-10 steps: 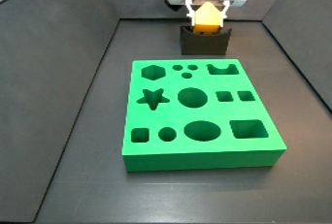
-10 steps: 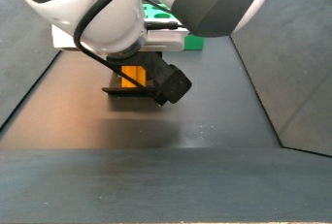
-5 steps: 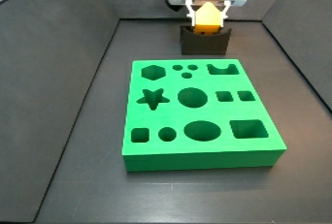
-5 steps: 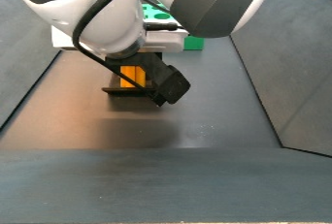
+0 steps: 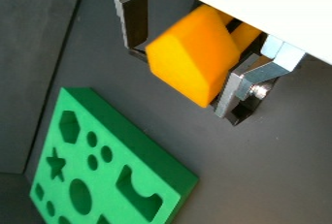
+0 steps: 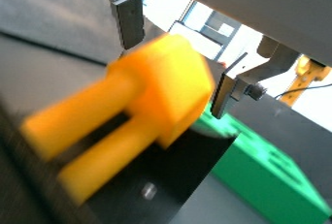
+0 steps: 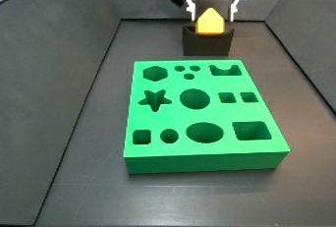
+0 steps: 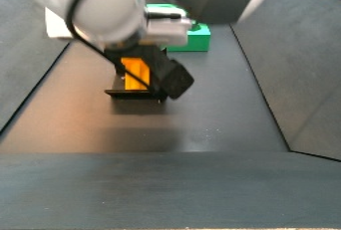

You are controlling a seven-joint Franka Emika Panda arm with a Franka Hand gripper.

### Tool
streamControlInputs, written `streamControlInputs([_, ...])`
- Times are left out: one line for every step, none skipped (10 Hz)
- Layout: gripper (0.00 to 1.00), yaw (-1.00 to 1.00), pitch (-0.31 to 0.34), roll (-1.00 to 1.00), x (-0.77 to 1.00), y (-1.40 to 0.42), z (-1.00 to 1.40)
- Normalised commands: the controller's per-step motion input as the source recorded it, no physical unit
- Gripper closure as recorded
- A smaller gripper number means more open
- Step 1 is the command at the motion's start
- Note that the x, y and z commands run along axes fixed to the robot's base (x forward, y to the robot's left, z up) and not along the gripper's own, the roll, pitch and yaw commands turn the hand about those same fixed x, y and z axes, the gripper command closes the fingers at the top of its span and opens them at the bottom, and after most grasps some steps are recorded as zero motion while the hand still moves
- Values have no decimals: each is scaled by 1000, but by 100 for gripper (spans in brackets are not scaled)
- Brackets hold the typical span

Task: Pick up the 3 prong object. Move up. Rotate the 3 prong object. Place the 3 prong object on the fixture. Regrasp the 3 prong object. Move to above the board. Insert the 3 prong object.
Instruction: Regrasp the 3 prong object.

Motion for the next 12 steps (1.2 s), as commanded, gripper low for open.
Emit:
streamControlInputs([0,0,-35,35,-24,-2,1000])
streamControlInputs([0,22,-12,49,-37,-1,1000])
streamControlInputs([0,31,1,52,-37,3,893])
streamControlInputs([0,34,32,52,-35,5,646])
streamControlInputs([0,29,55,47,-30,7,462])
streamControlInputs([0,19,75,45,-25,11,212])
streamControlInputs([0,59,67,1000,-125,-760,578])
streamControlInputs([0,58,64,1000,-116,-716,540])
streamControlInputs([0,57,58,1000,-123,-639,476])
streamControlInputs([0,55,46,1000,-117,-387,177])
streamControlInputs([0,54,44,1000,-91,-281,64])
streamControlInputs([0,54,45,1000,-39,-72,21])
